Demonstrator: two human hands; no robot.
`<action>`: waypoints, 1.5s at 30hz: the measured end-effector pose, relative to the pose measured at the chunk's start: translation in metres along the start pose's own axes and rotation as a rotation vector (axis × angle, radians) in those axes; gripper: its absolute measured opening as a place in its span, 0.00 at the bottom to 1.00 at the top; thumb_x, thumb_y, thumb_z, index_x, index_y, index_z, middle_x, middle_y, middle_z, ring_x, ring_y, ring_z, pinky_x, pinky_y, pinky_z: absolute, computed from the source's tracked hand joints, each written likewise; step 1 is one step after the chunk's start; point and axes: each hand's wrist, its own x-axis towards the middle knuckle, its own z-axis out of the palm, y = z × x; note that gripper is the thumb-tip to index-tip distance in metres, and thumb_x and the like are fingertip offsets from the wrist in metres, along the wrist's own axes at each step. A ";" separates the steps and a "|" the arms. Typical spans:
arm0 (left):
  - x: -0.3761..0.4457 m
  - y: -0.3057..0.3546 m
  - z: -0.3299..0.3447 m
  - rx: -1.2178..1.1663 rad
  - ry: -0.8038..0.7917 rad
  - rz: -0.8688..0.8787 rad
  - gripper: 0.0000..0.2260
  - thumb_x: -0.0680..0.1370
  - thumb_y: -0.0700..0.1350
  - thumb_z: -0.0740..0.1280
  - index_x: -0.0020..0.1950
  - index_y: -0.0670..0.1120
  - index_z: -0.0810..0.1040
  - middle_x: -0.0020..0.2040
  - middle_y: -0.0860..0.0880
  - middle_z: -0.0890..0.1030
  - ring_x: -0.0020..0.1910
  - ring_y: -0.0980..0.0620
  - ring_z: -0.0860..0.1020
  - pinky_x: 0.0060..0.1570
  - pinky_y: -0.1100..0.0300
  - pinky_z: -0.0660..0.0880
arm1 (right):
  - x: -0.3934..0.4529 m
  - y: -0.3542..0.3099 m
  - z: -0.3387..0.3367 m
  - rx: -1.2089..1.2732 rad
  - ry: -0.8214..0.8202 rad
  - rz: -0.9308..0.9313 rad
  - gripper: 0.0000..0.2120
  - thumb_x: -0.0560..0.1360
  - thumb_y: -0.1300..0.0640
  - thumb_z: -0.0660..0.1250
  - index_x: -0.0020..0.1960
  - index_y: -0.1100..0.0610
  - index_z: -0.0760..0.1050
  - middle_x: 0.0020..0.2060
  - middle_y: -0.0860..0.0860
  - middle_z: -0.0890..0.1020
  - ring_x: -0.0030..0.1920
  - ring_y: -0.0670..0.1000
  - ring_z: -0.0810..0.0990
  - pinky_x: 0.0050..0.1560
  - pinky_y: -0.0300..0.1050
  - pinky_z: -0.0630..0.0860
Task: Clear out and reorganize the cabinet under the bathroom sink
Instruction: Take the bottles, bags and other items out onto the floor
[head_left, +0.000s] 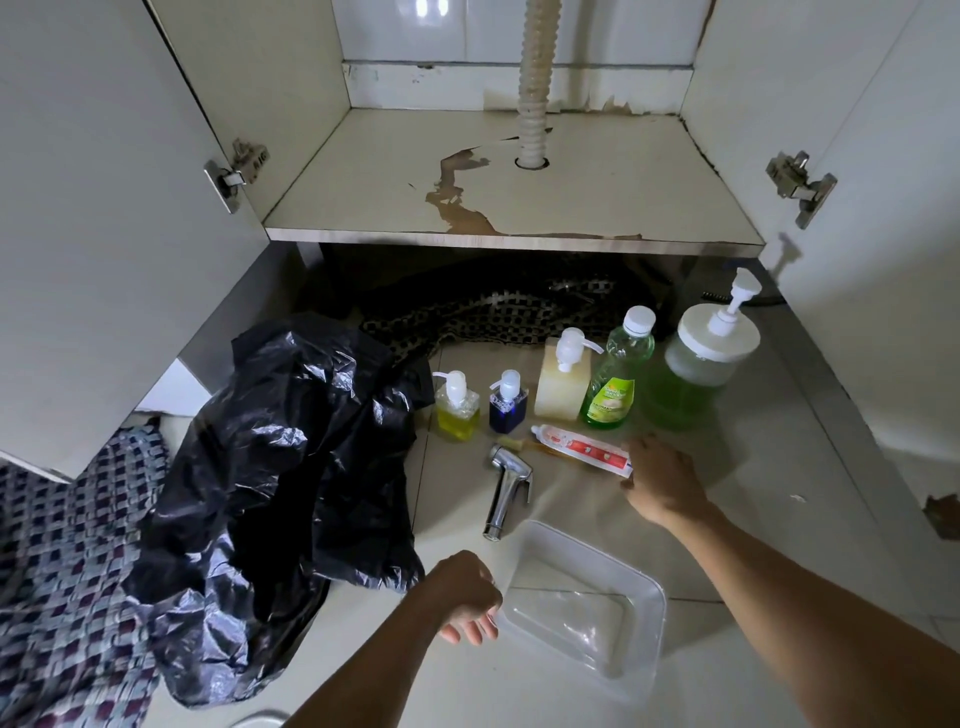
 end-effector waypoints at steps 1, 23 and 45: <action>0.000 0.001 0.000 -0.003 0.014 0.004 0.06 0.76 0.38 0.58 0.47 0.44 0.75 0.51 0.42 0.85 0.40 0.50 0.81 0.38 0.62 0.74 | 0.002 -0.004 0.002 -0.032 -0.001 -0.016 0.16 0.74 0.53 0.66 0.60 0.53 0.71 0.58 0.51 0.76 0.61 0.54 0.74 0.59 0.47 0.69; -0.002 0.001 0.007 -0.004 0.107 0.037 0.09 0.77 0.37 0.56 0.41 0.46 0.73 0.35 0.50 0.82 0.39 0.51 0.84 0.30 0.65 0.74 | -0.010 -0.025 -0.025 0.267 -0.280 -0.058 0.03 0.68 0.55 0.71 0.39 0.54 0.81 0.32 0.51 0.80 0.36 0.50 0.78 0.28 0.37 0.64; -0.005 -0.006 0.007 -0.115 0.117 0.054 0.10 0.77 0.37 0.59 0.37 0.47 0.73 0.37 0.49 0.83 0.29 0.57 0.79 0.34 0.64 0.76 | 0.012 -0.045 -0.029 0.249 -0.263 -0.083 0.11 0.70 0.65 0.63 0.50 0.58 0.80 0.46 0.55 0.84 0.49 0.53 0.82 0.46 0.40 0.77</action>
